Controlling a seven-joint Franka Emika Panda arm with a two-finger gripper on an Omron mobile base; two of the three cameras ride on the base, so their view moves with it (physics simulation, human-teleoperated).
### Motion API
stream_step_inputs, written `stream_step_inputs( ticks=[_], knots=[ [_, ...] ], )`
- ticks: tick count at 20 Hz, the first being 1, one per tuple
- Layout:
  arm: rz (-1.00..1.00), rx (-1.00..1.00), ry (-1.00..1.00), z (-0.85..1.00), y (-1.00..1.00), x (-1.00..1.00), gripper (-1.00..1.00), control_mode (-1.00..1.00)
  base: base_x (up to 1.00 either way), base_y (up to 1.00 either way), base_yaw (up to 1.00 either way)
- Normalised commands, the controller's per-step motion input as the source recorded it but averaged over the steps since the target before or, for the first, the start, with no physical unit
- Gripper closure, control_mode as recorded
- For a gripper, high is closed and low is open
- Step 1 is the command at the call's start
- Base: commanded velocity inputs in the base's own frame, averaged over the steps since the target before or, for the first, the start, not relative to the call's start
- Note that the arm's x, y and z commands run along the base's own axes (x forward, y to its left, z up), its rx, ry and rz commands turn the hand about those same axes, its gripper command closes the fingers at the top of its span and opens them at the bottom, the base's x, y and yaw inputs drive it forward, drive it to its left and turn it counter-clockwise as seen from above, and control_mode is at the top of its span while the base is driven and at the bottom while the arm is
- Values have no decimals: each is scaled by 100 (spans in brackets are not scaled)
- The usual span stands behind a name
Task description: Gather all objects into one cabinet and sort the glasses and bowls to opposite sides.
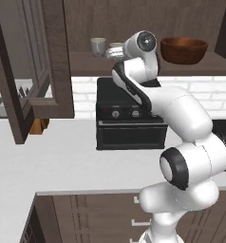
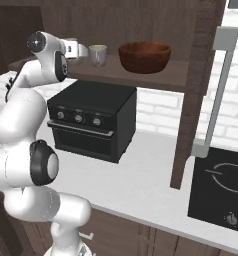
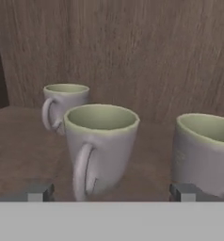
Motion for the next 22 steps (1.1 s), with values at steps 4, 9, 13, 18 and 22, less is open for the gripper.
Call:
stream_step_inputs(
  ticks=[4, 9, 13, 18, 22],
  knots=[
    [0, 6, -31, 9, -30, -100, -100, -100, 0, 0, 0],
    [0, 6, -33, 15, -32, -100, -100, -100, 0, 0, 0],
    [0, 4, -34, 17, -31, -100, -100, -100, 0, 0, 0],
    [0, 2, -36, 19, -24, -100, -100, -100, 0, 0, 0],
    [0, 1, -38, 23, -22, -100, -100, -100, 0, 0, 0]
  ],
)
